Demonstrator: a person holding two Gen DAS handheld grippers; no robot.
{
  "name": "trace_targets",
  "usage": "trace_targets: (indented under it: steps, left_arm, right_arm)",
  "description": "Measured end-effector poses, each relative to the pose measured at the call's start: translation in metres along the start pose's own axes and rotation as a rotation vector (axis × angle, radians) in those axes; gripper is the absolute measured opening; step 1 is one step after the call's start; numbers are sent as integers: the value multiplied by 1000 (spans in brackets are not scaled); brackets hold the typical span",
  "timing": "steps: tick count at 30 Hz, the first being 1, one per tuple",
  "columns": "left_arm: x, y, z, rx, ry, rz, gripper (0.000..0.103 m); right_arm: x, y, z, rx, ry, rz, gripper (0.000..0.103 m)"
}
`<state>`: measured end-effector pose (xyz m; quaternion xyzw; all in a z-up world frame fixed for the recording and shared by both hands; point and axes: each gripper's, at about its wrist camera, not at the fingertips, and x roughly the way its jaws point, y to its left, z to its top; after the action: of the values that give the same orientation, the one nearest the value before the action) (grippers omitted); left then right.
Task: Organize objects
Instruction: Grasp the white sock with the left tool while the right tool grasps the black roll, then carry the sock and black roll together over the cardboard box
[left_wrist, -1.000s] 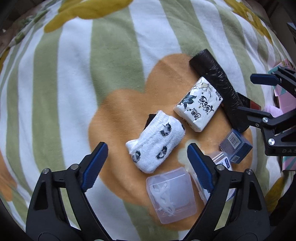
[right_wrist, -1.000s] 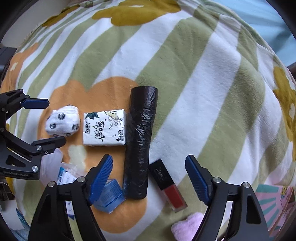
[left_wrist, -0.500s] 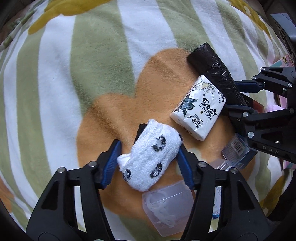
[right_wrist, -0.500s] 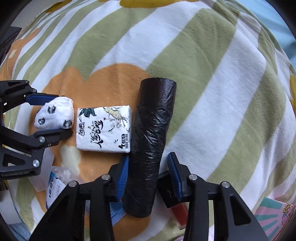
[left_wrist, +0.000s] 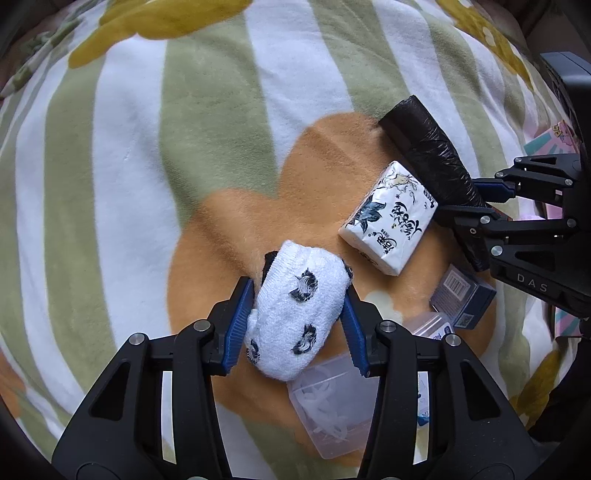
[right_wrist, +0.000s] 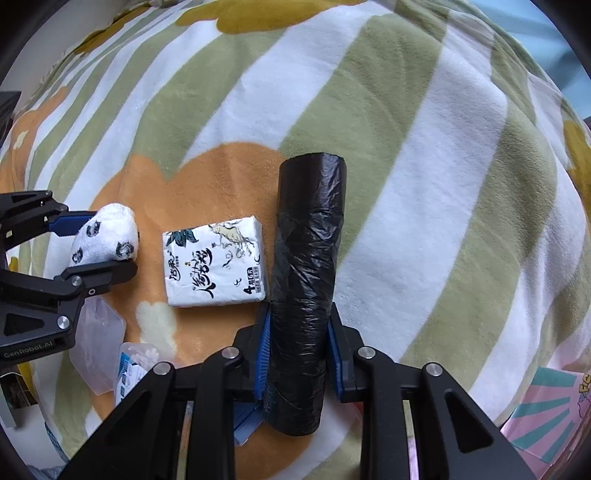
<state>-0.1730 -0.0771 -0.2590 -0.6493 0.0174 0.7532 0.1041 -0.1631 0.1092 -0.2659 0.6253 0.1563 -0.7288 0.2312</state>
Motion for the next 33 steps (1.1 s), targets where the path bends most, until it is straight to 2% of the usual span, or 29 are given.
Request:
trace_targets:
  steps: [9,11,14,15,16,17,18,19,21,22,24,25,33]
  left_arm:
    - [-37,6,-8,-34,-35,-9,43]
    - [-50,-2,-23,-46,-54,-15,43]
    - [-73,0,-21,-68,-90,-15,43]
    - [-79,-2,-15,-72,-102,-10,43]
    - [-86,-8,-14,-74,-117,-4,43]
    - [-93,-17,-11,-75,-135,4,43]
    - [-105,-17,-12,-75,-151,11,43]
    - [-117,-19,-14,-75,-168,20,43]
    - [-141,-22,-20,-79,-197,32,43]
    - [-151,-26,-22,-83,-209,35,43]
    - [-169,-32,-28,-92,-233,42,43]
    - [-179,-34,-32,-100,-243,40,43]
    - [-233,-61,-68,-181,-297,47,43]
  right_arm:
    - [-46,-17,-54,46,-43,3,24]
    - [-63,-20,-70,59,-55,0,24]
    - [-96,-25,-99,85,-78,-11,24]
    - [-108,-28,-89,94,-82,-16,24]
    - [-114,-23,-100,106,-90,-21,24]
    - [-126,-24,-96,122,-99,-25,24]
    - [-130,-16,-70,134,-106,-28,24]
    - [-143,-17,-59,153,-116,-30,24]
    - [-139,19,2,179,-132,-42,24]
    - [-154,19,-7,195,-147,-48,24]
    - [-161,35,1,217,-171,-52,24]
    - [-160,43,29,224,-178,-55,24]
    - [-220,62,-8,293,-233,-62,24]
